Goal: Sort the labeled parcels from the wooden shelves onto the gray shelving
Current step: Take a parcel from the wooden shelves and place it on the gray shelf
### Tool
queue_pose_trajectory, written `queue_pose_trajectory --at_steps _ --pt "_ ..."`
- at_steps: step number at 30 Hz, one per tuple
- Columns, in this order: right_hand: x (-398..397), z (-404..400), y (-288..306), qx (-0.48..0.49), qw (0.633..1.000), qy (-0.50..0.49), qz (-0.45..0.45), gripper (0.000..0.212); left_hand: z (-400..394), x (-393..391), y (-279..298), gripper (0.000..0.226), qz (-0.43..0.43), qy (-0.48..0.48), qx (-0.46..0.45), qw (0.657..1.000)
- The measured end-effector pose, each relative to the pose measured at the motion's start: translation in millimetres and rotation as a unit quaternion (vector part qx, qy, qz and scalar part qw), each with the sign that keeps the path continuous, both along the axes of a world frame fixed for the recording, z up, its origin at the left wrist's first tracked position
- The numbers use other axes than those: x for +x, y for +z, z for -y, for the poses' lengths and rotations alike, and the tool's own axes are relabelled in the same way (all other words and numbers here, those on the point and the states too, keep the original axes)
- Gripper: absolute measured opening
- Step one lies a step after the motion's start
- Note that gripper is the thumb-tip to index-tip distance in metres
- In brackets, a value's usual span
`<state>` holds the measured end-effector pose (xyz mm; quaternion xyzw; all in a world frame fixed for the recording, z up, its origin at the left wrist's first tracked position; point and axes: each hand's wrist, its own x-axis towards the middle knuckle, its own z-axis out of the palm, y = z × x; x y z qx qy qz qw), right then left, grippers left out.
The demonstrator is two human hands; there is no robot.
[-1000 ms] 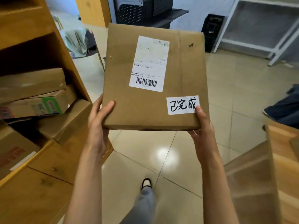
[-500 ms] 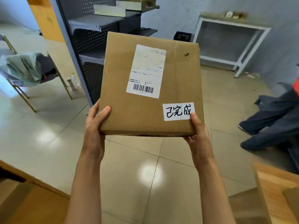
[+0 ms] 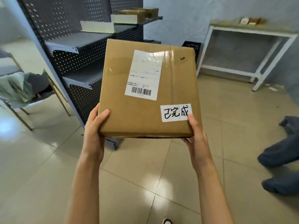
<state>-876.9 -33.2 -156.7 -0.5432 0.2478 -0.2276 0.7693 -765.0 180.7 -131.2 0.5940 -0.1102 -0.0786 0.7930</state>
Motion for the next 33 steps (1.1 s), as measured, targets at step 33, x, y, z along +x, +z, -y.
queue_pose_trajectory --at_steps 33 --pt "653.6 104.5 99.2 -0.025 0.959 0.267 0.092 0.050 100.9 492.1 71.5 0.070 0.098 0.391 0.005 0.915"
